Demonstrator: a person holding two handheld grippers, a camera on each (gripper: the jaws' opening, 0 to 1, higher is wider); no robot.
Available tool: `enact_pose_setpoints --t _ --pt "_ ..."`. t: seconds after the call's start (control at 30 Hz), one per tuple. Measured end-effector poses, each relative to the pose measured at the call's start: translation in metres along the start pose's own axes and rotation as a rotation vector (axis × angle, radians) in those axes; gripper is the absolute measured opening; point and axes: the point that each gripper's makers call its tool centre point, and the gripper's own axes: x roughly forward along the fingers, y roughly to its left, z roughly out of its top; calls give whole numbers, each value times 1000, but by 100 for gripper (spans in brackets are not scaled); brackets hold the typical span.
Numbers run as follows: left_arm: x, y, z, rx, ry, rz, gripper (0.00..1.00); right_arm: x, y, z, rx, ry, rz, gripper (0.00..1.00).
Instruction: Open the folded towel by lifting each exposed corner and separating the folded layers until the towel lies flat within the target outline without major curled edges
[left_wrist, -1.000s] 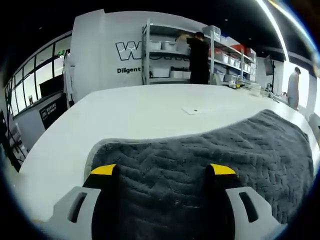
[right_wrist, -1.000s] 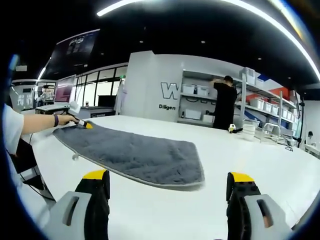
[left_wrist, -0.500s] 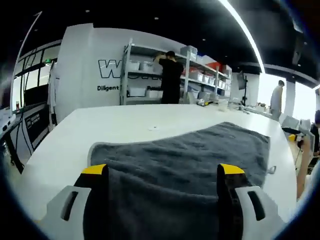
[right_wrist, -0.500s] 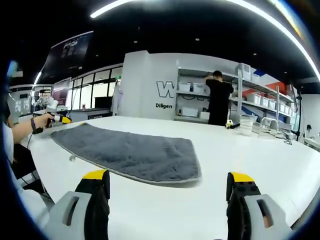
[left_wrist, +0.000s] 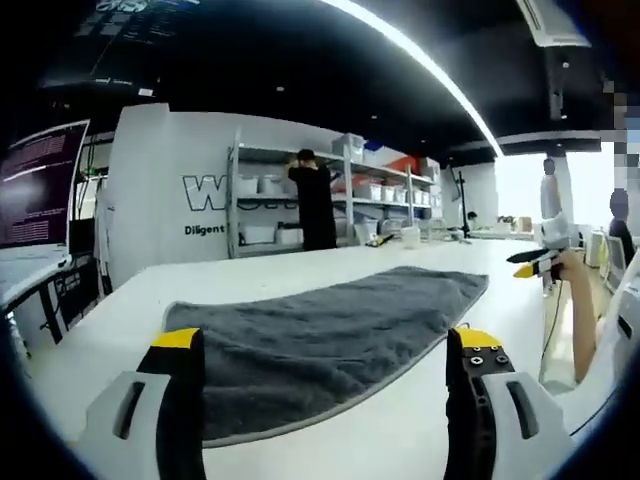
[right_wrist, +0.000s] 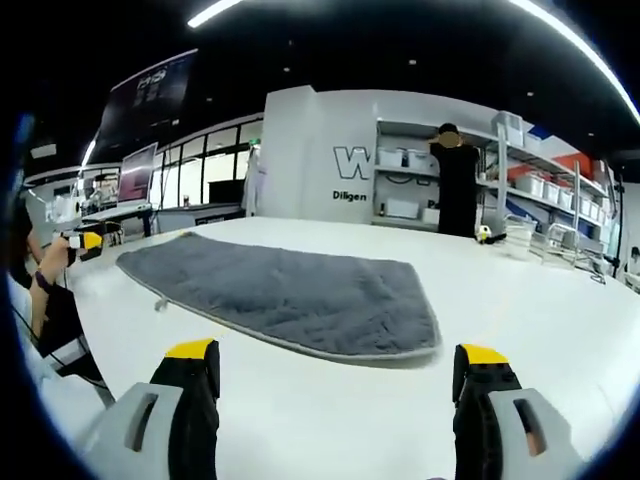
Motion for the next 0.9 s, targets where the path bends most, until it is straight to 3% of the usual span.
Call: enact_pose_setpoints --t 0.2,0.3,0.4,0.63,0.9 --pt "-14 22 -38 47 87 126 99 1 -6 -5 11 16 -28 99" --pt "-24 33 -52 -13 114 165 97 3 -5 -8 16 28 -23 99" --pt "-25 36 -44 -51 49 169 98 5 -1 -10 12 39 -21 99" --pt "-27 38 -56 -30 76 194 97 7 9 -15 3 62 5 99" --pt "-29 38 -56 -28 74 192 97 6 10 -16 7 61 16 99"
